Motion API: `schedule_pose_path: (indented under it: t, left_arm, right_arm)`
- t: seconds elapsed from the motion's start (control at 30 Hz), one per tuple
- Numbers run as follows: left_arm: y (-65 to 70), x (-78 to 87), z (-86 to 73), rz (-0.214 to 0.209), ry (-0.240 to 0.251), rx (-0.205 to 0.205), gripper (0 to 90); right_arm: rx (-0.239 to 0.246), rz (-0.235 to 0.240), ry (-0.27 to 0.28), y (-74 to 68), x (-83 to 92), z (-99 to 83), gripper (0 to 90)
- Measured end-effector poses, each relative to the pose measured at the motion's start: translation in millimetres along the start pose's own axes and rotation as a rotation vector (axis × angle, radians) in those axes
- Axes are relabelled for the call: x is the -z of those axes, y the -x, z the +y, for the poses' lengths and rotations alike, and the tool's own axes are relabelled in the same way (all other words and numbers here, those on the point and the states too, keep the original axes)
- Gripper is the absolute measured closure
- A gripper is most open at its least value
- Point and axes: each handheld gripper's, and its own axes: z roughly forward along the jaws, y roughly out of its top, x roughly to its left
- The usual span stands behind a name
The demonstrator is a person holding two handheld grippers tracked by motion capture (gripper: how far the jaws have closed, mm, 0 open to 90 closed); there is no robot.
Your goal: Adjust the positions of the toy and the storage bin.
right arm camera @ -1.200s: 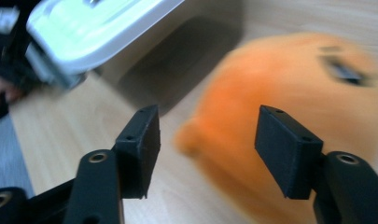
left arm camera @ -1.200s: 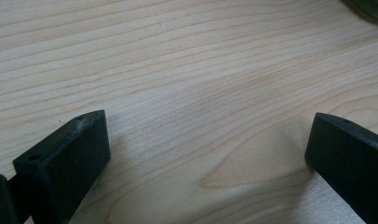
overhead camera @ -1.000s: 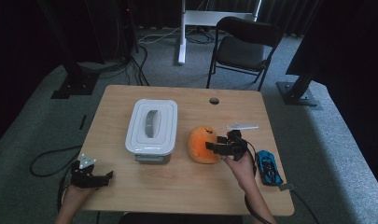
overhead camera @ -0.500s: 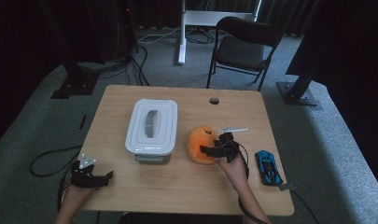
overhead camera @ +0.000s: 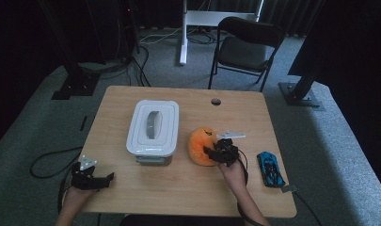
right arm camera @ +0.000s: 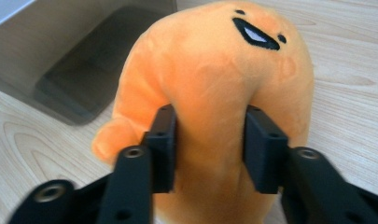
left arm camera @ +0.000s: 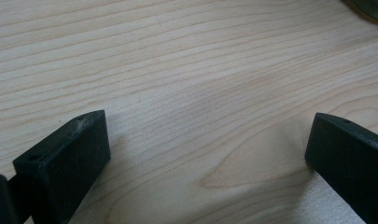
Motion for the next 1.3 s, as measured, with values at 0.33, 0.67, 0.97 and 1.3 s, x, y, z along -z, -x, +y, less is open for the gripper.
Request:
schedule_pose_path:
  t: [0.33, 0.67, 0.97, 1.3]
  left_arm:
    - [0.0, 0.0, 0.0, 0.000, 0.000, 0.000, 0.4]
    - [0.0, 0.0, 0.0, 0.000, 0.000, 0.000, 0.4]
    - [0.0, 0.0, 0.0, 0.000, 0.000, 0.000, 0.4]
    - [0.0, 0.0, 0.0, 0.000, 0.000, 0.000, 0.4]
  right_arm:
    - [0.020, -0.017, 0.011, 7.8, 14.6, 10.2, 72.8]
    - [0.007, -0.070, 0.044, 37.9, 44.3, 21.7, 73.9]
    - [-0.029, -0.121, 0.071, 75.9, 67.1, 32.8, 74.3]
    - [-0.034, -0.218, 0.061, 115.4, 72.5, 51.7, 74.1]
